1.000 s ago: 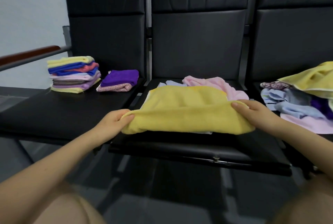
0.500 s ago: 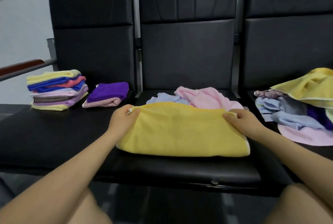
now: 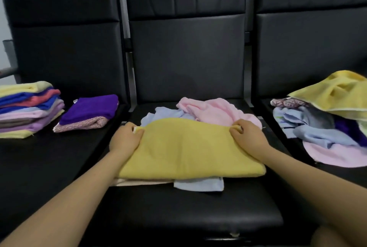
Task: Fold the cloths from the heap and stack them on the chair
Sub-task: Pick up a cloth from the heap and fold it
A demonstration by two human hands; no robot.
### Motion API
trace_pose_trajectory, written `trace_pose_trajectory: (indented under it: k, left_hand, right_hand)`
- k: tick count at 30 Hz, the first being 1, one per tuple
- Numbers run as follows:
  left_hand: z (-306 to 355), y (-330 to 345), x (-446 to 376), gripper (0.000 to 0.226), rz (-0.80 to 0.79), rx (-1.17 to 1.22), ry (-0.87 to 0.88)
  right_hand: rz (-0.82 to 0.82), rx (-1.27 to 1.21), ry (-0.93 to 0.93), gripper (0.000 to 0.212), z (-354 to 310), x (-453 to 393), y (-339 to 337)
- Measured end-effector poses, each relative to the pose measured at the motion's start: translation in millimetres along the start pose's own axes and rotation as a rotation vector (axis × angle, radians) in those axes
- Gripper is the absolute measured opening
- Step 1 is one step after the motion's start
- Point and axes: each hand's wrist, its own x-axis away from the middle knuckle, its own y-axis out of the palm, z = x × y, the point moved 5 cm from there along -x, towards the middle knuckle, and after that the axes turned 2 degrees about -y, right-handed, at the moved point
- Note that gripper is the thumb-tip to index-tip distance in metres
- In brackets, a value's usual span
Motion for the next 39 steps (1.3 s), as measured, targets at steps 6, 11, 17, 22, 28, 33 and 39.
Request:
trace_pose_trajectory:
  k: [6, 11, 17, 22, 28, 33, 39]
  left_hand:
    - [3, -6, 2, 0.027, -0.015, -0.004, 0.031]
    - [4, -27, 22, 0.038, -0.135, 0.054, -0.086]
    - [-11, -47, 54, 0.066, -0.306, 0.071, -0.345]
    - [-18, -47, 71, 0.078, -0.383, 0.240, -0.425]
    - [-9, -50, 72, 0.057, -0.299, 0.538, -0.367]
    - [-5, -53, 75, 0.037, -0.309, 0.684, -0.364]
    - [-12, -65, 70, 0.019, -0.153, 0.233, -0.162]
  right_hand:
    - [-0.007, 0.031, 0.045, 0.025, 2, 3, -8]
    - [0.012, 0.020, 0.116, 0.042, -3, 16, -15]
    - [-0.131, 0.055, 0.296, 0.059, -3, 39, -31]
    - [-0.232, -0.232, 0.493, 0.074, -5, 55, -27]
    - [-0.239, -0.836, 0.675, 0.051, -14, 68, -29]
    - [-0.193, -1.179, 0.594, 0.029, -42, 64, -41]
    - [-0.156, -1.482, 0.468, 0.023, -102, 53, -34]
